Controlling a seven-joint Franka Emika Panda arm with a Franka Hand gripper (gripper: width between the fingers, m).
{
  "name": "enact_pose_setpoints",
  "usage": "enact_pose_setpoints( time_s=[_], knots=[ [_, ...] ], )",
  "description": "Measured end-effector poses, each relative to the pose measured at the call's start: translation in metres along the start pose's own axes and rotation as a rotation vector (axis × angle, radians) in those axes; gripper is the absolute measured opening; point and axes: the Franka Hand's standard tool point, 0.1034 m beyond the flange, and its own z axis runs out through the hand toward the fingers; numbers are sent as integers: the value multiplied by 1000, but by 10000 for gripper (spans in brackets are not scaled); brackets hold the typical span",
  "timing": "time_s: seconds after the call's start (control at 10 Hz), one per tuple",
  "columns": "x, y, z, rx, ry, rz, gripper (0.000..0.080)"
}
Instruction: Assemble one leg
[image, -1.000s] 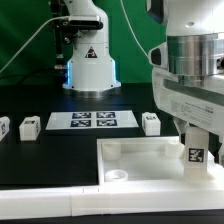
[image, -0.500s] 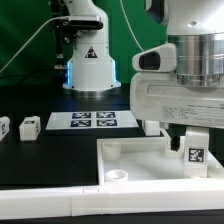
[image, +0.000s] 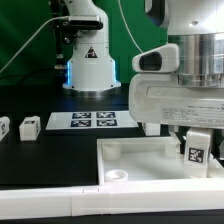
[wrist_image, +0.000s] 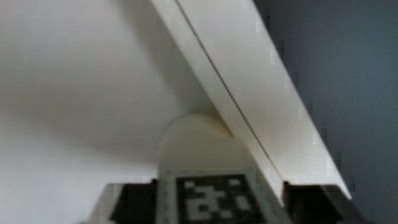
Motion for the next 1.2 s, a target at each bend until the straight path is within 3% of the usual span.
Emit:
enact_pose_setpoints(
  time_s=[0.1,0.2,0.6,0.8,1.2],
  knots=[
    [0,2,1,-4,-2,122,284],
    [1,2,1,-4,-1,179,270],
    [5,-1,2,-3,-28,875,270],
    [5,-1,2,-4,-26,1090,271],
    [6,0,2,-4,-24,1149,271]
  ],
)
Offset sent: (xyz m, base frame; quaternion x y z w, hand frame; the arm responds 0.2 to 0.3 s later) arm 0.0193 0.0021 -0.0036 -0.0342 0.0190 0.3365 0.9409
